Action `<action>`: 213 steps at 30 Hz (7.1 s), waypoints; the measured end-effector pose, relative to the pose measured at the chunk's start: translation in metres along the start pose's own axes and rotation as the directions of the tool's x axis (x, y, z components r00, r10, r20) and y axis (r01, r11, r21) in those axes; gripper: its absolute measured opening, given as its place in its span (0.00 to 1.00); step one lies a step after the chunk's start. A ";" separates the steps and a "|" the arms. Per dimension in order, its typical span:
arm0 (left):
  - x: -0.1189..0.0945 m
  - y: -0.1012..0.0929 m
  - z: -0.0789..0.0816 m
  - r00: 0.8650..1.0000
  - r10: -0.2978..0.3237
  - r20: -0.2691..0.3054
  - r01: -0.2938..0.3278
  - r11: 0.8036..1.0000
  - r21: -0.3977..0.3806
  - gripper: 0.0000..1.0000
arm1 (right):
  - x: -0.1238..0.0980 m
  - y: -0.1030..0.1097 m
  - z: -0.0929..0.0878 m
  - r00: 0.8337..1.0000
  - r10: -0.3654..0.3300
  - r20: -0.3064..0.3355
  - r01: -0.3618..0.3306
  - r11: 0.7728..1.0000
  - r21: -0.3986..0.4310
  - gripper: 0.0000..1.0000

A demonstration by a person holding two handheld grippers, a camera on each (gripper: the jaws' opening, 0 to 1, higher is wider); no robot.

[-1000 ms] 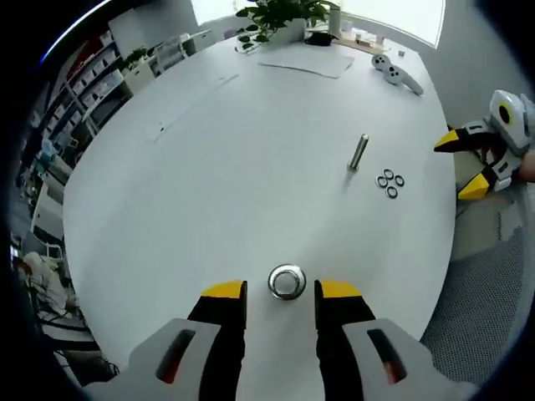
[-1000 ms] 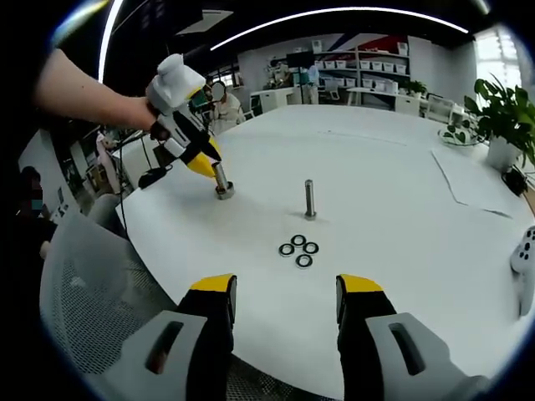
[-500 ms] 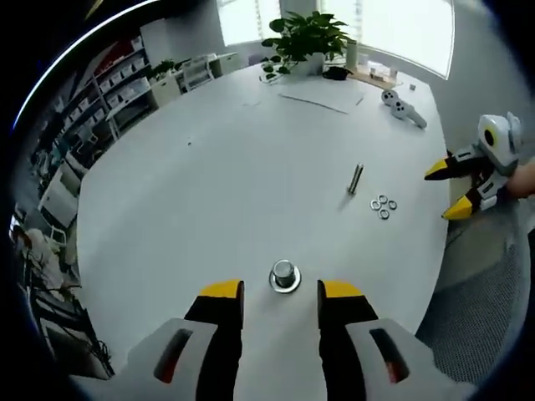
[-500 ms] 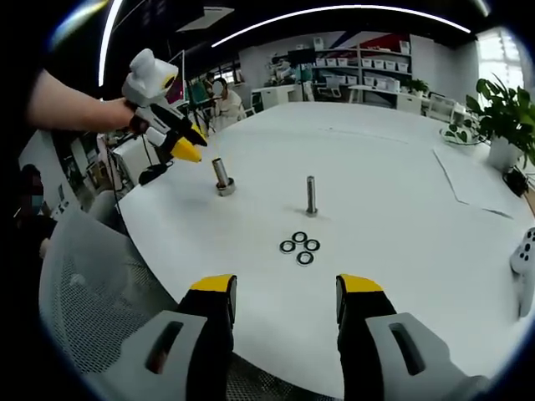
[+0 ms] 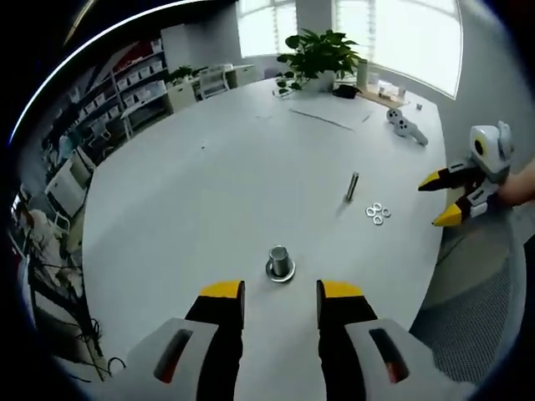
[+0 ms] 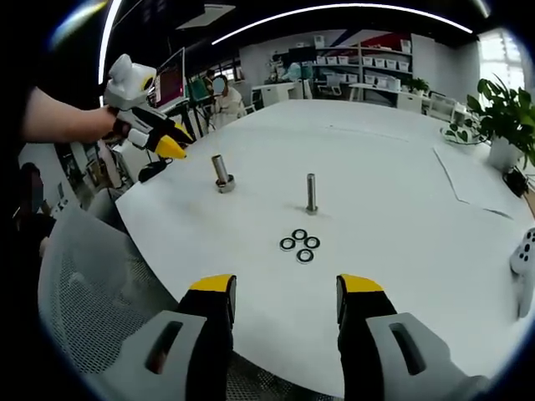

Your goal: Place the washer onto the threaded stud by aligning its center hole with the stud, sliding it down to the base, and recovering from edge contact or off-axis alignment until the washer reaches the visible bottom stop.

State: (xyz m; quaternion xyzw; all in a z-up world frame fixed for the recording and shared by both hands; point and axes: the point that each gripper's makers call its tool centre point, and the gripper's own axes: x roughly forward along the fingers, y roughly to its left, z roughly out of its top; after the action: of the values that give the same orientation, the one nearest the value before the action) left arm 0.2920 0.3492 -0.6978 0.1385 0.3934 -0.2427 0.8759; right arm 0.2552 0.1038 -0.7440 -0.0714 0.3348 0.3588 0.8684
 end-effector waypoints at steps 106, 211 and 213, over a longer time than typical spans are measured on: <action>-0.032 -0.040 -0.085 0.988 0.061 0.139 -0.013 0.946 -0.325 0.34 | 0.003 0.007 -0.011 0.998 0.032 -0.062 -0.034 0.999 -0.032 0.51; -0.024 -0.044 -0.085 0.988 0.050 0.145 -0.007 0.960 -0.281 0.31 | 0.010 -0.014 -0.003 0.995 -0.003 -0.099 -0.001 0.999 -0.044 0.57; -0.024 -0.044 -0.085 0.988 0.049 0.143 -0.007 0.960 -0.280 0.31 | 0.013 -0.017 0.000 0.995 -0.007 -0.103 0.001 0.999 -0.051 0.57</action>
State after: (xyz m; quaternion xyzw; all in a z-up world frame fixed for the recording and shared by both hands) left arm 0.2018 0.3560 -0.7373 0.0011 0.3551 -0.1821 0.9169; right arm 0.2737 0.0987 -0.7546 -0.1127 0.3698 0.3613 0.8485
